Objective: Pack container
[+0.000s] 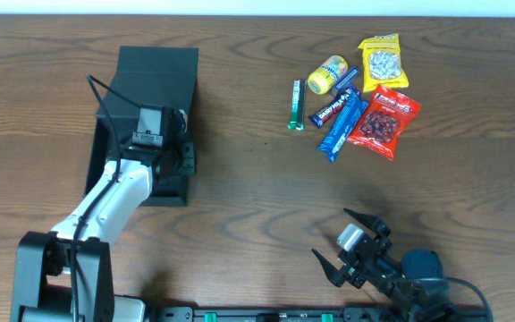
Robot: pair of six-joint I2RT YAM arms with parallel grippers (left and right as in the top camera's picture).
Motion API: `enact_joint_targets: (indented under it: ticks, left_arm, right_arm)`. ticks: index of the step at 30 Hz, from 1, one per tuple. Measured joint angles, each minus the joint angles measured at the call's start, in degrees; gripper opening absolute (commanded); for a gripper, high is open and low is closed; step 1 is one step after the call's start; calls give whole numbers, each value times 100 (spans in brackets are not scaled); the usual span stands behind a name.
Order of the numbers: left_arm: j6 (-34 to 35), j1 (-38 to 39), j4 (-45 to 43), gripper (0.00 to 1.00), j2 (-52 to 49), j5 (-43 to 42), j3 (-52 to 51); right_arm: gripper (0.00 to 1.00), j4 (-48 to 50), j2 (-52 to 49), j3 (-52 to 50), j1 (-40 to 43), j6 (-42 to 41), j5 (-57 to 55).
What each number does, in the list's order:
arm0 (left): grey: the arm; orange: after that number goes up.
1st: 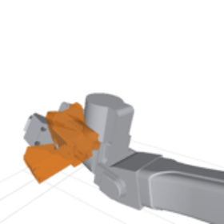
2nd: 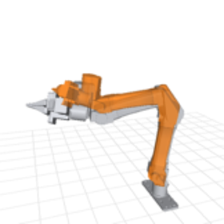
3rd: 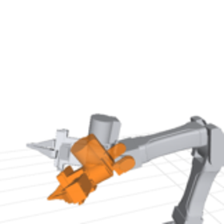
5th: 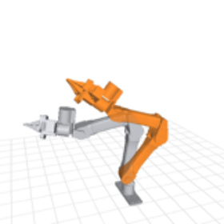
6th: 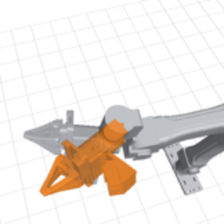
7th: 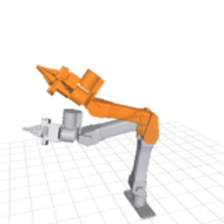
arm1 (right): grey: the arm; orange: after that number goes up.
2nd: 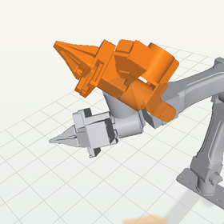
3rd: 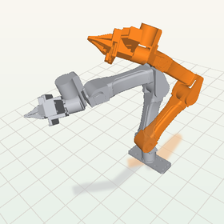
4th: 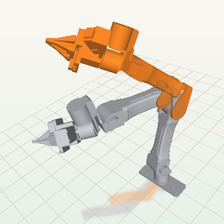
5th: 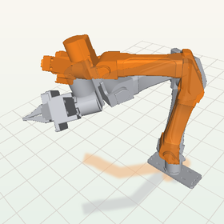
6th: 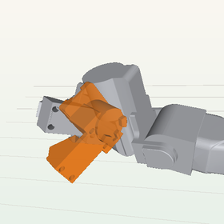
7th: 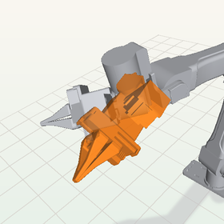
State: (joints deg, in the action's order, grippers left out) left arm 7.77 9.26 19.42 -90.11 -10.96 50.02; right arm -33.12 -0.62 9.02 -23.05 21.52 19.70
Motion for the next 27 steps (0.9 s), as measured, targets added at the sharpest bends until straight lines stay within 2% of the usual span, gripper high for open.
enact_joint_targets:
  ticks: [8, 19, 27]
  left_arm:
    - [529, 133, -319, 5, -2, -42, 0]
    - [1690, 1600, -1412, 5, -2, 247, 20]
    - [2524, 2006, -1346, 5, -590, 269, 909]
  right_arm:
    - [99, -2, 0, 0, 0, 0, 0]
    - [99, -2, 0, 0, 0, 0, 0]
    - [99, -2, 0, 0, 0, 0, 0]
